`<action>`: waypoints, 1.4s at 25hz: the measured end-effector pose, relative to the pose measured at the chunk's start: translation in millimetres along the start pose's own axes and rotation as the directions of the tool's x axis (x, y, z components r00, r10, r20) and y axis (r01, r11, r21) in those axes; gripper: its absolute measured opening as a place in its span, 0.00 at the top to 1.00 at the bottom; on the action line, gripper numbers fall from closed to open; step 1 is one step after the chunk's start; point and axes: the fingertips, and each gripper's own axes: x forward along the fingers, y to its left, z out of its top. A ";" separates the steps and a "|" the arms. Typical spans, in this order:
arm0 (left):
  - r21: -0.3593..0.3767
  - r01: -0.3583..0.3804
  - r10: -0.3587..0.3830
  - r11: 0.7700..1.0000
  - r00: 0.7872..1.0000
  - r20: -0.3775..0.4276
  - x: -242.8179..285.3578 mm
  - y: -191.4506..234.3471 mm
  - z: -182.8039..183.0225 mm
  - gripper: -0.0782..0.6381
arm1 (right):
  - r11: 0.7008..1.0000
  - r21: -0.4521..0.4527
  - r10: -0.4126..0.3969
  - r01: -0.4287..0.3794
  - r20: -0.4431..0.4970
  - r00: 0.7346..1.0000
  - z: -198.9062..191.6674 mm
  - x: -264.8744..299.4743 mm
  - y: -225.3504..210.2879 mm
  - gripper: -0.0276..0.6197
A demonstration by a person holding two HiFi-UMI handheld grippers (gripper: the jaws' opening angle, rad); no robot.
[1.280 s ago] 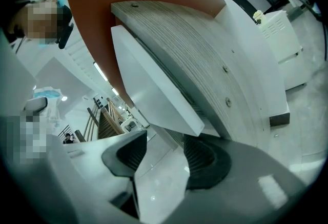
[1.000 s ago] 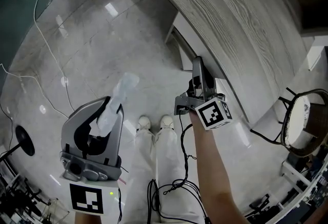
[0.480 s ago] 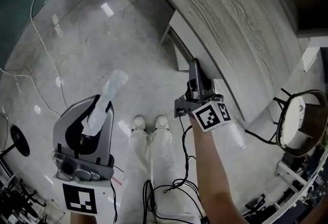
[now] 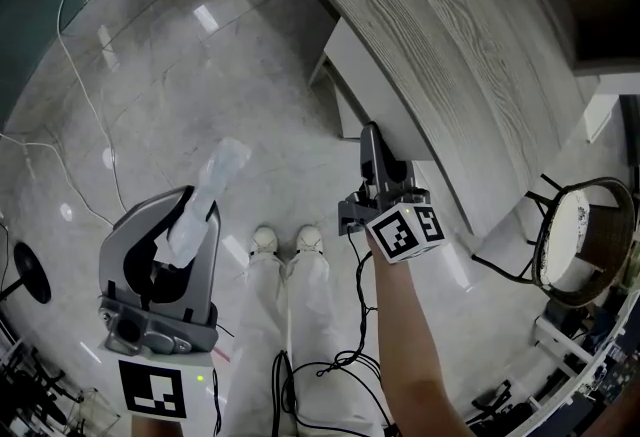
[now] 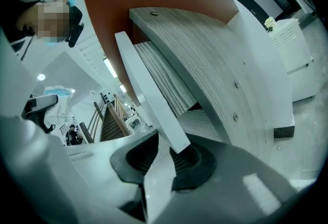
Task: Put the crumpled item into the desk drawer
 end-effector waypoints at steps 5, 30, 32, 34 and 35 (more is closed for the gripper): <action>-0.001 -0.005 0.005 1.000 1.000 0.004 0.4 -0.7 1.3 0.82 | 0.996 -0.068 0.047 -0.052 -0.072 0.996 -14.9 -7.1 14.6 0.86; 0.018 -0.011 0.011 1.000 1.000 0.003 -12.0 -2.2 4.0 0.82 | 0.960 -0.280 -0.073 -0.001 -0.251 0.965 -56.0 -23.4 18.6 0.88; 0.024 -0.008 0.007 1.000 1.000 0.008 -12.7 -3.1 8.5 0.82 | 0.960 -0.280 -0.095 0.018 -0.263 0.960 -56.5 -28.8 14.8 0.88; 0.029 -0.007 0.007 1.000 1.000 0.015 -14.0 -2.8 12.0 0.82 | 0.959 -0.281 -0.121 0.043 -0.267 0.956 -57.5 -38.7 11.5 0.88; 0.031 -0.008 0.007 1.000 1.000 0.019 -14.5 -2.3 13.6 0.82 | 0.956 -0.288 -0.131 0.051 -0.265 0.955 -57.1 -44.3 11.3 0.89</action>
